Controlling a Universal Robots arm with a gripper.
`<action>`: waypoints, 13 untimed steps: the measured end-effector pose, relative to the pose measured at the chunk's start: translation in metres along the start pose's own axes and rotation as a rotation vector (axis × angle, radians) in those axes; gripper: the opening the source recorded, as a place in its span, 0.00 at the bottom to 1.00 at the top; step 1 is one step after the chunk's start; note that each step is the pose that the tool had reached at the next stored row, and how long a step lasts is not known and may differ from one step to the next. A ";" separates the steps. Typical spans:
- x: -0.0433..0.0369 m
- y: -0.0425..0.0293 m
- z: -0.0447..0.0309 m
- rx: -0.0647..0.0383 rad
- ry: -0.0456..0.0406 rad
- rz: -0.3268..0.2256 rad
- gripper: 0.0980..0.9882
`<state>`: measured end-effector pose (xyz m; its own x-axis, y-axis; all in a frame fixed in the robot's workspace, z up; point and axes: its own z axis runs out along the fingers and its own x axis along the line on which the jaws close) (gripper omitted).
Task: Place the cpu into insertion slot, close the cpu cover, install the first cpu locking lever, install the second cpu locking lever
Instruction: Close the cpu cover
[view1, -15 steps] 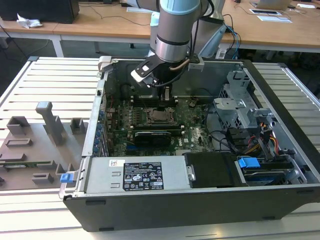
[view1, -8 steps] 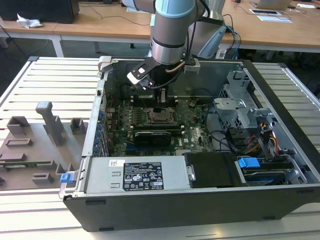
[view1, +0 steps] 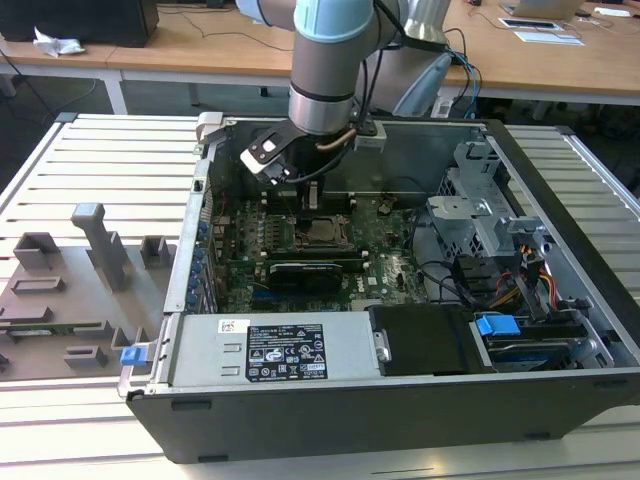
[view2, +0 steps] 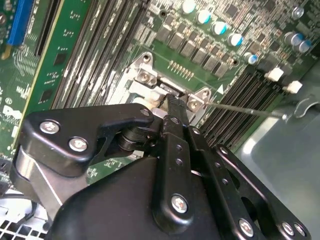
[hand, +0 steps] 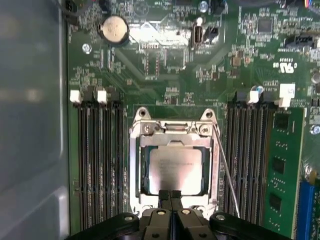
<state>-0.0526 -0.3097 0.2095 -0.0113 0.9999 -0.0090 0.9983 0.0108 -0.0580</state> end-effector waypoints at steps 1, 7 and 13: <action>0.0001 -0.0023 0.0013 0.000 0.0001 0.000 0.01; 0.0000 -0.0078 0.0061 0.000 -0.0005 0.000 0.01; 0.0001 -0.0082 -0.0018 0.000 0.0002 0.000 0.01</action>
<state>-0.0606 -0.3096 0.2118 -0.0116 0.9999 -0.0087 0.9983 0.0111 -0.0580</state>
